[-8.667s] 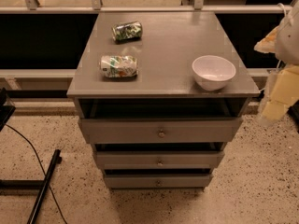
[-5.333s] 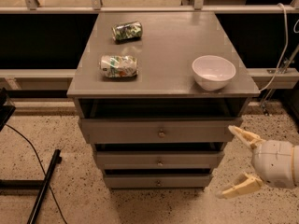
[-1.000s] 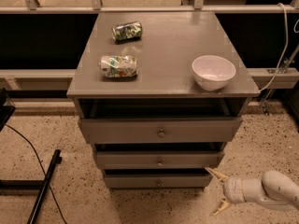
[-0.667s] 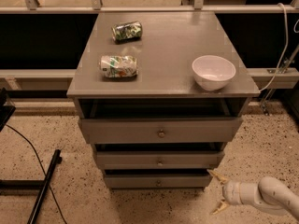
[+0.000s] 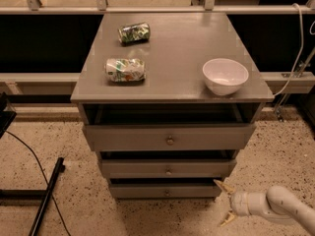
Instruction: Open bottom drawer
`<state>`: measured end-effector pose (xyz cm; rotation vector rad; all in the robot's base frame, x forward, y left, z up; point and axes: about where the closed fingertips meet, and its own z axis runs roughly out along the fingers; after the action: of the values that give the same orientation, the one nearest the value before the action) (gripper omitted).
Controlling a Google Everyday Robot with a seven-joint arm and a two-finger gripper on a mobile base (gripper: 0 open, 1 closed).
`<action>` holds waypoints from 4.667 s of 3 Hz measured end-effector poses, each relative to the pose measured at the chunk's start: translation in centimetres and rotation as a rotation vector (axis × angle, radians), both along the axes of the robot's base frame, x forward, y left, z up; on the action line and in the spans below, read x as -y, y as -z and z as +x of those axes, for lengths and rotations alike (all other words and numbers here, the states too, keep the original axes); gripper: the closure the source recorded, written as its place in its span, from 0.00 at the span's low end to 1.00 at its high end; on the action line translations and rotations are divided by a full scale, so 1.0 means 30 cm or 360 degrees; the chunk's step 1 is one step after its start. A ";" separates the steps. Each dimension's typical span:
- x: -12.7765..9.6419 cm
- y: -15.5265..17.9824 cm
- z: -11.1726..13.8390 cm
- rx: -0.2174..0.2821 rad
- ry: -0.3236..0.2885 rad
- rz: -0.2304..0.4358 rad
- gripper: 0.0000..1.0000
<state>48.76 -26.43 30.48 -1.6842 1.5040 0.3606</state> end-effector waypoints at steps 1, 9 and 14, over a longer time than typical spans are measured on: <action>-0.091 0.101 0.003 0.0008 -0.0077 -0.0003 0.00; -0.209 0.355 0.211 0.0124 -0.0049 -0.0450 0.00; -0.114 0.460 0.264 -0.0033 0.0121 -0.0469 0.44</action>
Offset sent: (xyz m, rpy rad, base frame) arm 0.0003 0.0584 -0.0913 -0.0994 -0.0514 0.0835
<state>56.69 -22.99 16.67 -1.8458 1.6960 0.1191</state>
